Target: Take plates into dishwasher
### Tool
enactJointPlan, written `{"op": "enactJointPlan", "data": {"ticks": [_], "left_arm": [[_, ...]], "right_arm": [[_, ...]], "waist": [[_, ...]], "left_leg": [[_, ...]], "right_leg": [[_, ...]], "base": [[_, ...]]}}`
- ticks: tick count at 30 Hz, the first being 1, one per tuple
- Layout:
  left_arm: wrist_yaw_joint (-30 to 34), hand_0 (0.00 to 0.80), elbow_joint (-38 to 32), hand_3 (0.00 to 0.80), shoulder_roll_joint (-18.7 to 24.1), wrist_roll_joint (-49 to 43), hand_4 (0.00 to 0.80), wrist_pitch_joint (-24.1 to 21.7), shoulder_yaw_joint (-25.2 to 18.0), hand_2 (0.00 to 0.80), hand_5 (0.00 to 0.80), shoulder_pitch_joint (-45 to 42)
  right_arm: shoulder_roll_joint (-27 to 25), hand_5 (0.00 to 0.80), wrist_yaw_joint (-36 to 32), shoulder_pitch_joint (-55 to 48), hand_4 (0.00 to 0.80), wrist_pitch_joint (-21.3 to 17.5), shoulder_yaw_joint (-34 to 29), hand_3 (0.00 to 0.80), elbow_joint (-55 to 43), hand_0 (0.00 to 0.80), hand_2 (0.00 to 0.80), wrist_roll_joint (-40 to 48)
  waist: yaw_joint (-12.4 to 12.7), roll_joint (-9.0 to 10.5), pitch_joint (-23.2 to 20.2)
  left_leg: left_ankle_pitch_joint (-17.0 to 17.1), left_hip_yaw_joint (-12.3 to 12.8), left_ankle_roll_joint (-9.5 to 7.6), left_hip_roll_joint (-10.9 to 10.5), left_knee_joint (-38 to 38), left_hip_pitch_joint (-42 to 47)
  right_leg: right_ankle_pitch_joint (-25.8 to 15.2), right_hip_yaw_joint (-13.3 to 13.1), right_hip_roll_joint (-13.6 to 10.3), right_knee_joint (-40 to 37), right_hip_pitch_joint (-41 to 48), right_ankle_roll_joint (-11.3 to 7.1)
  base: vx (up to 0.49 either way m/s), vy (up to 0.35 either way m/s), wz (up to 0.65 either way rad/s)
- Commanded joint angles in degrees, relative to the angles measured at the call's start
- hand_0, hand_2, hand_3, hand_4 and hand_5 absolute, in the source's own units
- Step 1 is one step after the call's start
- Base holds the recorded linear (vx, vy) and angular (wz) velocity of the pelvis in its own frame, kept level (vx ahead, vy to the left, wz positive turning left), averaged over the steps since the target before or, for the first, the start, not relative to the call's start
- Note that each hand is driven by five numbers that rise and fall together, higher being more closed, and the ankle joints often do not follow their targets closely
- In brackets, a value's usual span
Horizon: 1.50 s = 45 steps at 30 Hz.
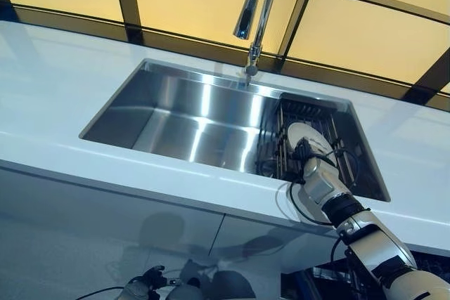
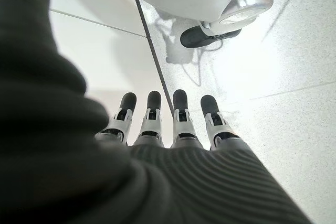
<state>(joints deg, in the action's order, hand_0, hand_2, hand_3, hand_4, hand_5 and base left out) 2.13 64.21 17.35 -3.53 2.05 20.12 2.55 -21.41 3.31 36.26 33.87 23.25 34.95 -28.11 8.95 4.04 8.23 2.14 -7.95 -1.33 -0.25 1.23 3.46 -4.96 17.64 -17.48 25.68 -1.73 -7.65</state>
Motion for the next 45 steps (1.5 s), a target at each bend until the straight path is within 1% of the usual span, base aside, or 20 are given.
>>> {"op": "enactJointPlan", "data": {"ticks": [1,6,10,15,19,23,29,34,39,42,45], "left_arm": [[0.1,0.000,-0.1,0.000,-2.5,0.1,0.000,0.0,1.8,0.000,0.000,1.2],[0.2,0.000,-0.2,0.000,-2.5,0.2,0.000,0.2,1.9,0.000,0.000,1.3],[0.2,0.000,0.0,0.000,-2.5,0.3,0.000,0.1,1.9,0.000,0.000,1.5],[0.1,0.000,0.1,0.000,-2.2,-0.3,0.000,0.0,1.2,0.000,0.000,1.2],[0.0,0.000,0.1,0.000,-1.7,-0.7,0.000,-0.2,0.5,0.000,0.000,0.5],[0.1,0.000,0.5,0.000,-1.3,-1.0,0.000,-1.0,-0.7,0.000,0.000,0.1],[-0.2,0.000,1.4,0.000,-1.5,-1.2,0.000,-1.8,-1.3,0.000,0.000,-0.3],[-0.4,0.000,2.2,0.000,-1.6,-1.4,0.000,-2.5,-1.7,0.000,0.000,-0.6],[-0.7,0.000,2.3,0.000,-1.5,-2.1,0.000,-2.9,-2.5,0.000,0.000,-1.3],[-0.8,0.000,2.5,0.000,-1.4,-2.1,0.000,-3.1,-2.9,0.000,0.000,-1.3],[-0.8,0.000,2.7,0.000,-1.2,-2.4,0.000,-3.3,-3.2,0.000,0.000,-1.4]], "right_arm": [[-3.5,0.800,0.7,2.8,0.800,-0.3,-0.5,0.800,0.1,0.800,0.800,-2.8],[-3.8,0.800,1.0,2.9,0.800,-0.4,-0.5,0.800,-0.2,0.800,0.800,-2.9],[-4.2,0.800,1.8,3.0,0.800,-1.3,-0.8,0.800,-0.6,0.800,0.800,-3.1],[-6.2,0.800,2.6,3.4,0.800,-4.3,-2.3,0.800,-4.4,0.800,0.800,-1.6],[-8.1,0.800,4.3,3.2,0.800,-6.0,-4.2,0.800,-9.4,0.800,0.800,2.6],[-10.0,0.800,5.8,2.1,0.800,-8.1,-7.4,0.800,-14.3,0.800,0.800,8.2],[-10.9,0.800,7.9,1.2,0.800,-10.9,-10.1,0.800,-18.3,0.800,0.800,13.9],[-11.0,0.800,9.8,1.1,0.800,-14.2,-12.3,0.800,-20.7,0.800,0.800,18.0],[-11.5,0.800,10.3,0.0,0.800,-16.8,-13.7,0.800,-25.4,0.800,0.800,17.0],[-12.9,0.800,10.4,-0.1,0.800,-19.2,-14.4,0.800,-27.9,0.800,0.800,14.6],[-15.0,0.800,10.3,0.4,0.800,-20.6,-14.7,0.800,-30.6,0.800,0.800,13.1]], "waist": [[0.7,-1.23,1.2],[0.7,-1.15,1.1],[0.6,-1.10,1.1],[0.3,-0.86,1.1],[-0.2,-0.60,1.1],[-1.1,-0.49,0.8],[-2.0,-0.48,0.1],[-2.4,-0.37,-0.2],[-3.0,-0.31,-0.4],[-3.3,-0.25,-0.7],[-3.6,-0.19,-1.0]], "left_leg": [[-5.0,6.9,-3.25,-2.5,3.8,3.3],[-5.0,6.9,-3.30,-2.5,3.8,3.3],[-5.1,6.8,-3.39,-2.5,3.8,3.4],[-5.1,6.9,-3.29,-2.4,3.8,3.6],[-5.0,7.0,-3.26,-2.3,3.8,3.7],[-5.1,7.8,-3.24,-2.1,3.8,3.9],[-5.3,8.7,-3.25,-1.9,3.8,4.1],[-5.5,9.4,-3.23,-1.8,3.8,4.4],[-5.5,10.1,-3.19,-1.6,3.8,4.3],[-5.4,10.6,-3.07,-1.4,3.8,4.2],[-5.4,11.1,-2.94,-1.2,3.8,4.0]], "right_leg": [[-3.2,-1.8,-0.4,-4.2,-4.3,-1.37],[-3.3,-1.8,-0.4,-4.3,-4.2,-1.36],[-3.4,-1.8,-0.4,-4.2,-4.2,-1.40],[-3.4,-1.9,-0.2,-4.0,-4.2,-1.43],[-3.3,-2.3,0.3,-4.0,-4.2,-1.35],[-2.9,-3.0,1.0,-4.2,-4.2,-1.20],[-2.2,-3.6,1.5,-4.7,-4.0,-0.94],[-1.7,-3.8,1.8,-5.2,-3.6,-0.76],[-1.2,-4.1,2.3,-5.6,-3.5,-0.61],[-0.6,-4.4,2.8,-6.2,-3.3,-0.57],[0.0,-4.5,3.3,-6.8,-3.0,-0.57]], "base": [[0.000,0.000,0.00],[0.000,0.000,0.00],[0.000,0.000,0.00],[0.000,0.000,0.00],[-0.010,-0.023,-0.06],[-0.020,-0.016,-0.12],[-0.009,-0.009,-0.11],[-0.006,-0.020,-0.10],[-0.025,-0.030,-0.06],[-0.031,-0.038,-0.03],[-0.032,-0.042,-0.07]]}}
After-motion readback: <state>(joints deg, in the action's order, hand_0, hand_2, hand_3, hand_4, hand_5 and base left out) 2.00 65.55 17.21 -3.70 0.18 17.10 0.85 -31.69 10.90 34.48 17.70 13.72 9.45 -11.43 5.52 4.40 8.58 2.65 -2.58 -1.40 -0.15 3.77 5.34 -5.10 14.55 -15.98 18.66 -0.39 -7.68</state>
